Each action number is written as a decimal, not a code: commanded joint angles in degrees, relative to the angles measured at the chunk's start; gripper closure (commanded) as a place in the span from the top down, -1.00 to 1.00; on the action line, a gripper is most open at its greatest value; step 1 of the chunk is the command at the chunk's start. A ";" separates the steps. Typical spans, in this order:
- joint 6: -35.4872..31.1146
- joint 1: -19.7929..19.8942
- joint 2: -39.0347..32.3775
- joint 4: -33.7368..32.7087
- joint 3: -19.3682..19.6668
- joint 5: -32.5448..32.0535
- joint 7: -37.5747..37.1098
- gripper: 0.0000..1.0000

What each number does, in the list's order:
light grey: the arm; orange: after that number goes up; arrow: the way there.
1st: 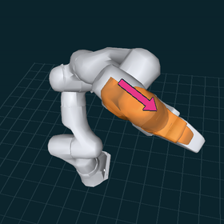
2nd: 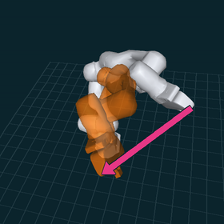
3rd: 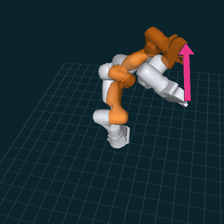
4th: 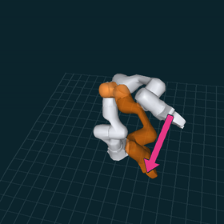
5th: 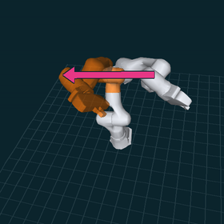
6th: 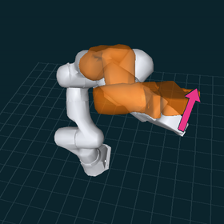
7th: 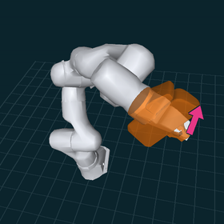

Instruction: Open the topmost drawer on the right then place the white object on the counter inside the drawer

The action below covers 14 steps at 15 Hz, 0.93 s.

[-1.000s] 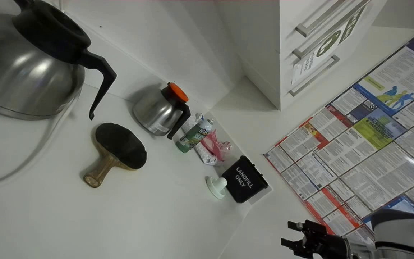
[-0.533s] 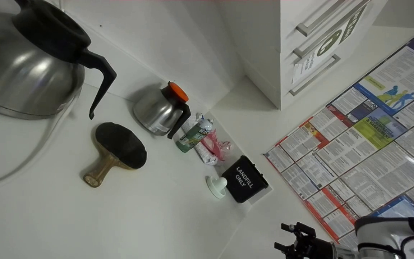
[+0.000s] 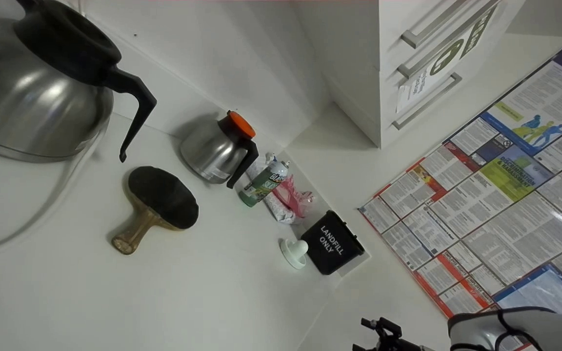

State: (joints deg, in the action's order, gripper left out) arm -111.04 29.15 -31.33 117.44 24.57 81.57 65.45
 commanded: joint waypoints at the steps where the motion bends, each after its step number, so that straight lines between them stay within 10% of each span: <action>1: 0.39 2.78 -5.41 -4.80 -2.28 4.88 1.39 1.00; 14: 0.43 2.26 -14.39 -10.07 -4.33 13.38 0.34 1.00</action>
State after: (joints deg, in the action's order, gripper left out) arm -111.06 31.48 -45.02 108.19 20.18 94.02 66.19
